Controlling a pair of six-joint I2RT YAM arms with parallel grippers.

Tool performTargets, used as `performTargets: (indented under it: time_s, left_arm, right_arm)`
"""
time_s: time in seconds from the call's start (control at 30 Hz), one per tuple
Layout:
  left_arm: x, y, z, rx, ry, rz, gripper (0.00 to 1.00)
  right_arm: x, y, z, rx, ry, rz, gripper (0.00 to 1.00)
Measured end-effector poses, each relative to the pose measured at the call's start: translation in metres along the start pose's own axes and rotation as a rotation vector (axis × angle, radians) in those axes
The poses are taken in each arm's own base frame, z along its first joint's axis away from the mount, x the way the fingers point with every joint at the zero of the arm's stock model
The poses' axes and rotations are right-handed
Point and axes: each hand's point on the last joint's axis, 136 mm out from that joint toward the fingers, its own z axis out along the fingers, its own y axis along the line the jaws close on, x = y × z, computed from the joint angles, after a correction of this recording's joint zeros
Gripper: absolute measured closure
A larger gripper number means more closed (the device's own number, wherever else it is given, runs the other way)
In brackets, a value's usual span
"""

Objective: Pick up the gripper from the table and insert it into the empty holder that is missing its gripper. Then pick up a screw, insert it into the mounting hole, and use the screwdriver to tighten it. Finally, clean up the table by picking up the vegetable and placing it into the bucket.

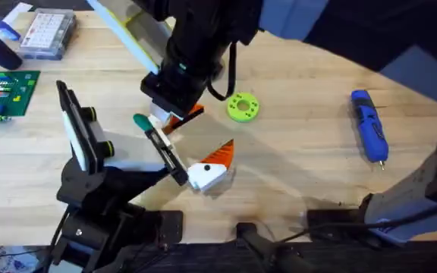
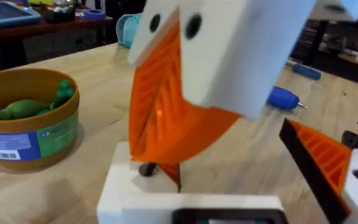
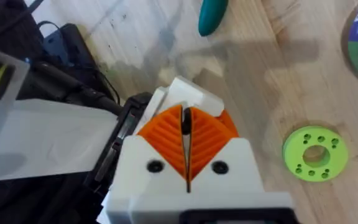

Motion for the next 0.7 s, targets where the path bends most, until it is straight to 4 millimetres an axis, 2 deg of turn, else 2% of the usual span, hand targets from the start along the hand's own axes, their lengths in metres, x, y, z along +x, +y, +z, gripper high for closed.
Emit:
performTargets:
  time_s: [0.7]
  left_arm:
    - [0.0,0.0007,0.0,-0.004,0.0,-0.003,0.012]
  right_arm:
    - [0.0007,-0.0016,0.0068,0.0,0.015,0.004,0.998]
